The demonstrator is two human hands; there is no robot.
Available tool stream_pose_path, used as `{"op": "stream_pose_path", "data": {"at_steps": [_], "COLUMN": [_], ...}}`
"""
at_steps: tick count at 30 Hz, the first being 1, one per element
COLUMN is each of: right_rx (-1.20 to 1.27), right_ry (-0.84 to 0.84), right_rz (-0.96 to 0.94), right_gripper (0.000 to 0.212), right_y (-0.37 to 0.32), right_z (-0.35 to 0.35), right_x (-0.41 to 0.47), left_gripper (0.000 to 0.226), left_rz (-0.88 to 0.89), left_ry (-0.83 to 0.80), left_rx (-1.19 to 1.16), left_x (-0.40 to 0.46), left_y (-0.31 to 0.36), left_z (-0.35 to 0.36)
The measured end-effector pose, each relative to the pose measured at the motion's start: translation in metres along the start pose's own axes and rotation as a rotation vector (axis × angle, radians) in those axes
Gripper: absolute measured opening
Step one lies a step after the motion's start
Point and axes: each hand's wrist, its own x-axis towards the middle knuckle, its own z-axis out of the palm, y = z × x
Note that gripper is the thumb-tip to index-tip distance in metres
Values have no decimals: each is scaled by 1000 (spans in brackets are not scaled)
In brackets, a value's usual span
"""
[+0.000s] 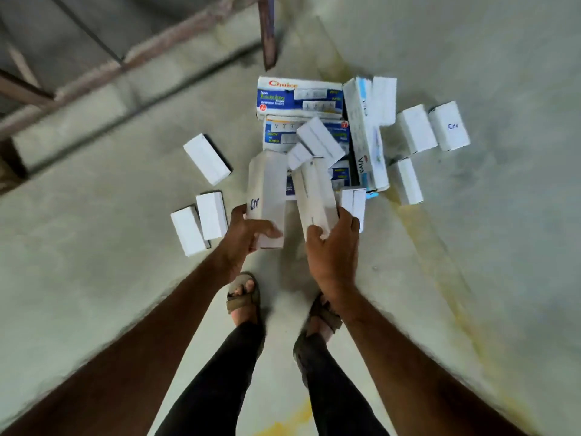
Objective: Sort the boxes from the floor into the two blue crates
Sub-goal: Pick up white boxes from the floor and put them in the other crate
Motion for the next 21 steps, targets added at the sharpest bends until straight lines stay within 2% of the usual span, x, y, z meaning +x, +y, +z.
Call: {"op": "stream_pose_path", "data": {"at_steps": [4,9,16,21], "right_rx": [59,92,95,112], "right_ry": [105,285,573,805], "right_rz": [-43,-76,-52,14], "right_gripper": [57,59,66,65], "right_y": [-54,-104,-137,-130], "right_z": [-103,-213,-311,-364], "right_x": [-44,-102,-222,-311], "left_gripper": [104,64,55,72], "left_rz": [110,318,386,423], "left_ry": [-84,-295,-592,-806], "left_rx": [68,138,205,382], "left_x": [-99,-207,-330,-416], "left_y": [86,165,204,205], "left_z": [41,84,115,154]}}
